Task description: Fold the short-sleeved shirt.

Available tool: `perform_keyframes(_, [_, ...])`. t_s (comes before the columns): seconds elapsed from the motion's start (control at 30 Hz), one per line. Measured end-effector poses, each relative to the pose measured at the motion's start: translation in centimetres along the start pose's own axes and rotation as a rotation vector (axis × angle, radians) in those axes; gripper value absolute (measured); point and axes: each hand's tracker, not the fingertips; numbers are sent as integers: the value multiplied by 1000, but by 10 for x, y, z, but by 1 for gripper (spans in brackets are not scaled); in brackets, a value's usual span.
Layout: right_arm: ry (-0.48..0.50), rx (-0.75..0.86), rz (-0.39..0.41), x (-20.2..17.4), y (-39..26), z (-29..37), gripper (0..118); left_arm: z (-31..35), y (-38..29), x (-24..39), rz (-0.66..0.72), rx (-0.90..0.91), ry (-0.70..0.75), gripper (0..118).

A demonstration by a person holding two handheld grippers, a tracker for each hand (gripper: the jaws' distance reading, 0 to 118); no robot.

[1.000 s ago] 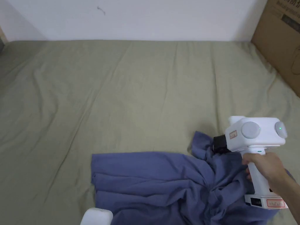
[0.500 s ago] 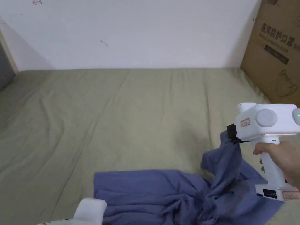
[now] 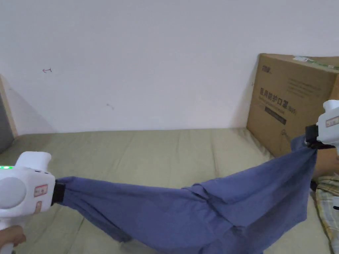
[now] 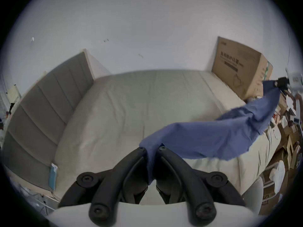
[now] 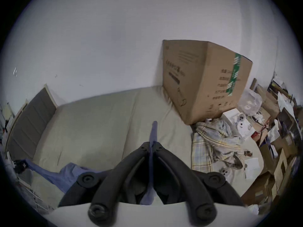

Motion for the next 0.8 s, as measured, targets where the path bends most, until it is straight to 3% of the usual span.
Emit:
perform_keyframes(0.33, [1,48,-62,5,31,13,4,22,97,-37,27,126,125,6])
perform_keyframes(0.5, [48,74,-88,-26,57,11,4,26,138,-58,41,182,166,6])
perform_keyframes(0.8, [112,119,-55,-91,125,-38,4,2,198,-110,64,249,253,6])
